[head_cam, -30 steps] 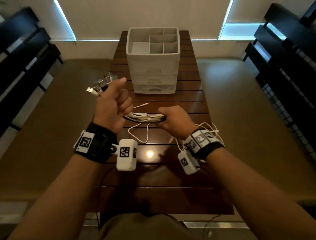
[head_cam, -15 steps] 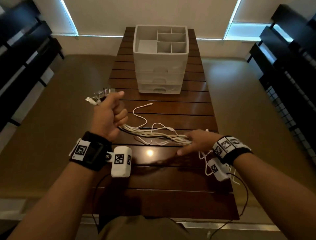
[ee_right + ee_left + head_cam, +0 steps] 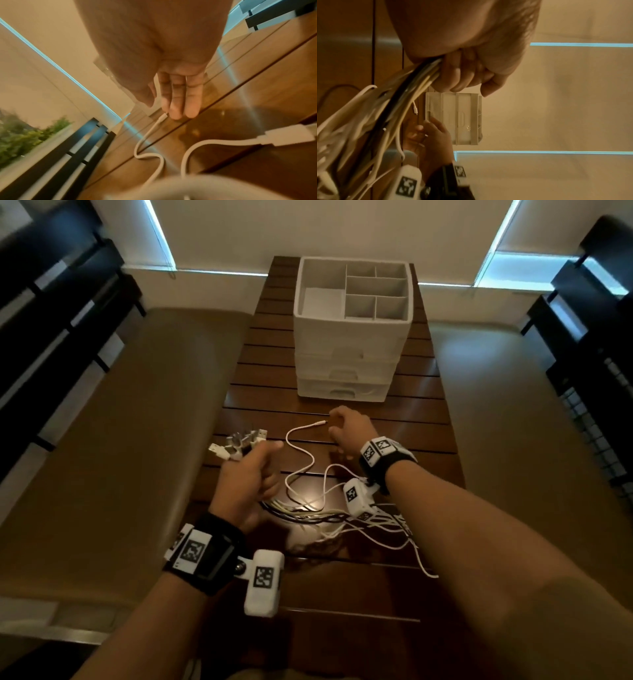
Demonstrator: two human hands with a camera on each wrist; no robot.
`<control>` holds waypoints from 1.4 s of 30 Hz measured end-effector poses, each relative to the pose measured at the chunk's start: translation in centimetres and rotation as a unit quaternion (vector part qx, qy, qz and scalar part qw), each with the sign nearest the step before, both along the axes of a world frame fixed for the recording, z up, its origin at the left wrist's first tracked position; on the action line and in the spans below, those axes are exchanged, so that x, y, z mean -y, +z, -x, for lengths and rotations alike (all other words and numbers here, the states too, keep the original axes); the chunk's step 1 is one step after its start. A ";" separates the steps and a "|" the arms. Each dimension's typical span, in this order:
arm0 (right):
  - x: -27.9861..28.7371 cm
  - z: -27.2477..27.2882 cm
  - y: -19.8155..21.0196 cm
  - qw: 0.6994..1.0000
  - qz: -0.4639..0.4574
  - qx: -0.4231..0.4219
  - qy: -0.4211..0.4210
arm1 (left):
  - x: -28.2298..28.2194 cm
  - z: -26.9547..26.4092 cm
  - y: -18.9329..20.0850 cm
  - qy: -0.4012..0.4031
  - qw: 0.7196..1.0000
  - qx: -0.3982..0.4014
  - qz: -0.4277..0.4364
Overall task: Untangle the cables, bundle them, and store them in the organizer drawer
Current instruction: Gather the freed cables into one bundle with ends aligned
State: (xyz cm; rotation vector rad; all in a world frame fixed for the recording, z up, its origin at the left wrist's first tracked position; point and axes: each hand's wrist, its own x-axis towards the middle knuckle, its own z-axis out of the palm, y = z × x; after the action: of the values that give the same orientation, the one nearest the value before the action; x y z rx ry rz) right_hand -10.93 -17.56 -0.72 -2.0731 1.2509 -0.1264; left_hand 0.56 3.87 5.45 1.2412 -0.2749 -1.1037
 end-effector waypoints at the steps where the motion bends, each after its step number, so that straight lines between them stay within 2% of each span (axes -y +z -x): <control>1: 0.4 -0.8 -0.8 0.999 0.018 -0.029 0.011 | 0.2 0.0 -0.1 -0.005 1.000 -0.004 -0.005; 6: 1.8 -2.9 -4.5 0.991 0.049 -0.125 0.032 | 0.7 -0.1 -0.6 -0.036 0.999 0.014 -0.031; 11: 1.2 -3.5 -6.2 0.980 0.156 -0.108 0.054 | 1.3 0.3 -0.9 -0.048 0.996 0.061 -0.037; 14: 0.4 -3.3 -5.9 0.981 0.157 -0.101 0.045 | 1.6 0.2 -1.0 -0.038 0.996 0.067 -0.041; 16: -0.1 -2.8 -4.8 0.990 0.127 -0.053 0.031 | 1.8 0.1 -0.7 -0.018 0.997 0.070 -0.033; 18: -0.9 -1.7 -2.8 0.996 0.079 0.047 0.000 | 2.1 0.0 -0.2 0.019 0.997 0.068 -0.031; 20: -2.4 0.1 0.1 0.987 0.041 0.150 -0.030 | 2.7 0.0 0.3 0.068 0.994 0.070 -0.041; 23: -4.4 2.7 4.8 0.969 -0.023 0.247 0.002 | 3.5 0.4 0.7 0.104 0.987 0.121 -0.029; 25: -5.4 3.8 7.2 0.961 -0.033 0.270 0.043 | 3.8 1.2 1.2 0.080 0.979 0.189 -0.002; 27: -6.4 4.5 9.1 0.959 -0.010 0.271 0.082 | 3.8 2.1 1.9 0.013 0.965 0.259 0.028; 29: -7.3 5.1 10.6 0.958 0.024 0.265 0.110 | 3.5 2.7 2.7 -0.053 0.952 0.296 0.053; 34: -9.0 6.9 12.3 0.956 0.061 0.268 0.101 | 3.1 2.4 3.7 -0.128 0.915 0.366 0.110; 38: -10.1 8.2 13.4 0.943 0.018 0.325 0.065 | 2.7 2.3 4.0 -0.188 0.900 0.378 0.104; 40: -10.4 8.4 14.1 0.939 0.022 0.335 0.068 | 2.6 2.7 3.6 -0.192 0.874 0.436 0.094; 42: -10.9 8.1 14.4 0.940 0.034 0.333 0.073 | 2.6 3.4 3.3 -0.166 0.869 0.457 0.091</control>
State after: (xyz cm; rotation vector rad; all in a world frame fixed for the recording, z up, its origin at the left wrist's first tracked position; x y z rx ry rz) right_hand -19.02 -6.66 13.63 -1.9214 0.6805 -0.7447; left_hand -2.88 1.30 8.73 1.5059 -1.3254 -0.6623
